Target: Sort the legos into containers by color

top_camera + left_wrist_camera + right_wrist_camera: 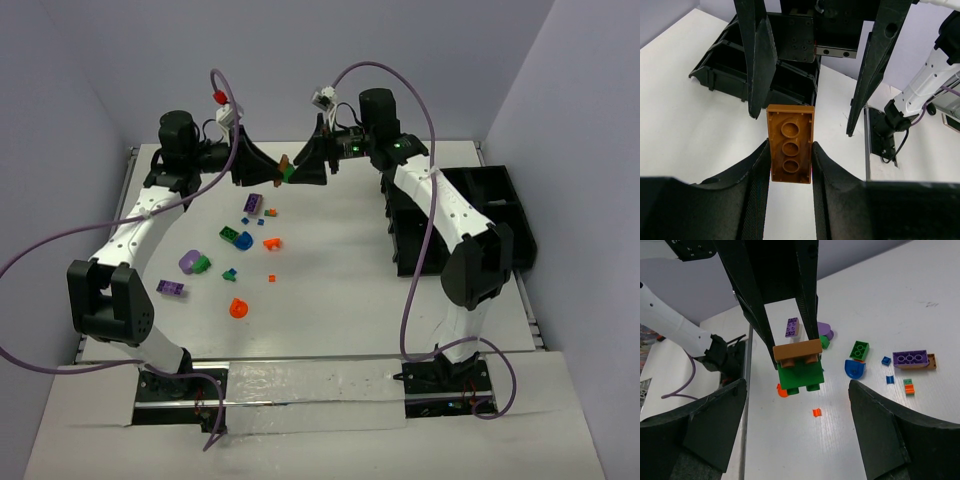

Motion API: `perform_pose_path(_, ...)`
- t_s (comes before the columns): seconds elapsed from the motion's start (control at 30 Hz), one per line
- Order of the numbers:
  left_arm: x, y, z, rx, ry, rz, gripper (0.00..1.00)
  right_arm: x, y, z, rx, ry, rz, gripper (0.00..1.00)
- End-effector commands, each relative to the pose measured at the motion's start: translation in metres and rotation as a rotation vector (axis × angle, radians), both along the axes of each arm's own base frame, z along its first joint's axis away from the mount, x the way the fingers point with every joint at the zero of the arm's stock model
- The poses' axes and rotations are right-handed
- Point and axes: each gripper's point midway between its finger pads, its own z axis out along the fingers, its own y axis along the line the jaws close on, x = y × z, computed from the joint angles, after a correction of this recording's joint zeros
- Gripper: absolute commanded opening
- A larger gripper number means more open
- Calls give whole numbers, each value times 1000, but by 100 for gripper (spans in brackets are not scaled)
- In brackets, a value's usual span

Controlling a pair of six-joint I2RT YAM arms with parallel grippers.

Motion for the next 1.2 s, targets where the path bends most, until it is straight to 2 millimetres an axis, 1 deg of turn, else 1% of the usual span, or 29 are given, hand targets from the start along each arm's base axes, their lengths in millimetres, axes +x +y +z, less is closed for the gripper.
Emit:
perform_pose_path(0.0, -16, -3, 24, -28, -81, -47, 0, -8, 9, 19, 30, -59, 57, 87)
perform_pose_path(0.03, -17, -4, 25, -30, -82, -50, 0, -8, 10, 19, 29, -60, 61, 87)
perform_pose_path(0.13, -18, -5, 27, -31, -81, -57, 0, -9, 13, 17, 30, -60, 73, 79)
perform_pose_path(0.27, -18, -6, 28, -32, -85, -59, 0, -10, 15, 18, 33, -67, 81, 66)
perform_pose_path(0.3, -18, -6, 28, -32, -81, -58, 0, -11, 15, 18, 33, -67, 84, 58)
perform_pose_path(0.33, -18, -6, 28, -33, -79, -57, 0, -11, 15, 17, 32, -65, 86, 54)
perform_pose_path(0.37, -17, -6, 28, -34, -84, -56, 0, -12, 16, 18, 33, -64, 91, 52)
perform_pose_path(0.4, -17, -6, 28, -37, -79, -54, 0, -13, 16, 16, 28, -71, 103, 46)
perform_pose_path(0.47, -16, -6, 29, -44, -73, -48, 0, -13, 15, 13, 16, -75, 117, 28)
perform_pose_path(0.5, -15, -6, 30, -45, -71, -43, 0, -13, 15, 13, 13, -76, 117, 20)
perform_pose_path(0.53, -15, -6, 29, -46, -70, -42, 0, -13, 14, 13, 12, -77, 116, 18)
perform_pose_path(0.6, -14, -5, 31, -50, -70, -36, 0, -12, 12, 11, 5, -78, 112, 6)
perform_pose_path(0.63, -13, -5, 31, -50, -69, -33, 0, -11, 10, 11, 2, -78, 108, 2)
perform_pose_path(0.7, -11, -1, 33, -52, -66, -22, 0, -5, 2, 7, -7, -66, 84, 0)
perform_pose_path(0.8, -7, 7, 35, -59, -56, 0, 0, 6, -11, 4, -13, -49, 43, 0)
perform_pose_path(0.9, 3, 21, 39, -59, -71, 45, 0, 20, -31, 2, -28, -40, -18, 0)
perform_pose_path(0.97, 8, 27, 41, -54, -85, 70, 0, 31, -49, -3, -53, -42, -73, 0)
perform_pose_path(1.07, 14, 34, 42, -45, -109, 97, 0, 46, -81, -12, -100, -39, -164, 0)
perform_pose_path(1.13, 18, 36, 40, -31, -112, 112, 0, 49, -98, -19, -128, -33, -213, 0)
perform_pose_path(1.17, 22, 37, 37, -16, -129, 128, 0, 54, -111, -23, -154, -30, -265, 0)
